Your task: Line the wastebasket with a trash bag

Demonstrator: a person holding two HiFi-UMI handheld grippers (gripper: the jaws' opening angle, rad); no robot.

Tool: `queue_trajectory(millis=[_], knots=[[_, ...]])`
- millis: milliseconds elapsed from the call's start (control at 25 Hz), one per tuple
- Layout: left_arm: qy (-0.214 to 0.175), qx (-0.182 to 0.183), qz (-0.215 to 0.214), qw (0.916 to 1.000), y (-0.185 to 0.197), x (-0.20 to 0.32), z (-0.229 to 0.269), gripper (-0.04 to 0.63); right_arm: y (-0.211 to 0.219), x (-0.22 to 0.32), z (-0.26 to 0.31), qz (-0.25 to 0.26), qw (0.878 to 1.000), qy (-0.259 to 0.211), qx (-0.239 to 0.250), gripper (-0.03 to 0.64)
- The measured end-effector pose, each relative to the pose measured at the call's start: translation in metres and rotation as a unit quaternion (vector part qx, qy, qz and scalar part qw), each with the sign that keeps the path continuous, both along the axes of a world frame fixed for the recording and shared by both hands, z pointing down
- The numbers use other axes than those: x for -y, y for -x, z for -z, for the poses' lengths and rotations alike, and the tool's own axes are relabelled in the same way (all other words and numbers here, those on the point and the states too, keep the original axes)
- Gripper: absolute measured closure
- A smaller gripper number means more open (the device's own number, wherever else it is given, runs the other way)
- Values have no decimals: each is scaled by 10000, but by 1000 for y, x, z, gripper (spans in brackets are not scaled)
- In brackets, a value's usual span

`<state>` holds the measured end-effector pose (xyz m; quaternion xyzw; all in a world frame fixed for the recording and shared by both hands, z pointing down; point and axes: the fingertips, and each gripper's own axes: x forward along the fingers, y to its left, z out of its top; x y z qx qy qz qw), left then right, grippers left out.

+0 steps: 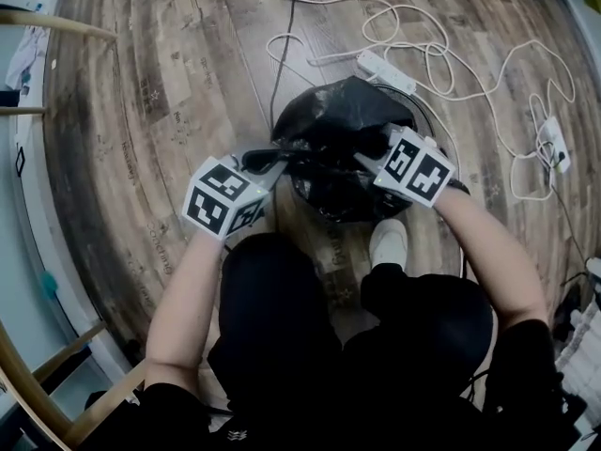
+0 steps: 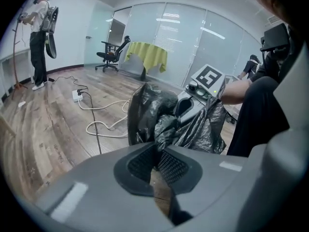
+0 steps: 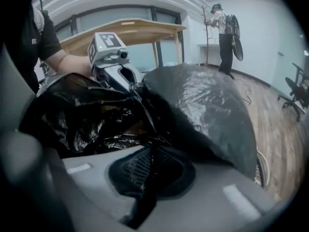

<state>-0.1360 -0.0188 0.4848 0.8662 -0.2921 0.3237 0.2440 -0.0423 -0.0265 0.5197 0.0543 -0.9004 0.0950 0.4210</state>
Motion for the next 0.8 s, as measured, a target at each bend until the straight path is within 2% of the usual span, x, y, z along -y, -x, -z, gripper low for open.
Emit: queue_trajectory(millis=[80, 160, 240, 320, 440, 560, 680, 800], knots=[[-47, -29, -42, 10000, -2, -2, 2, 589, 1, -2, 3, 36, 10000, -17, 9, 615], [-259, -185, -155, 9994, -7, -7, 18, 589, -6, -1, 32, -84, 9991, -209, 369, 615], [-424, -325, -258, 9982, -10, -8, 34, 589, -27, 3, 67, -336, 9956, -363, 791, 615], [-468, -333, -340, 9978, -12, -5, 39, 589, -56, 9, 85, -715, 9915, -373, 1017, 615], [-436, -118, -449, 9980, -18, 4, 26, 589, -92, 20, 79, -1151, 9893, -295, 849, 615], [-557, -136, -477, 9972, -30, 5, 27, 589, -103, 21, 86, -1127, 9891, -535, 778, 615], [-677, -247, -388, 9966, -31, 14, 31, 589, -108, 33, 101, -1322, 9828, -677, 1101, 615], [-573, -560, 4, 9968, -23, 34, 35, 588, -115, 61, 98, -1790, 9712, -497, 1490, 615]])
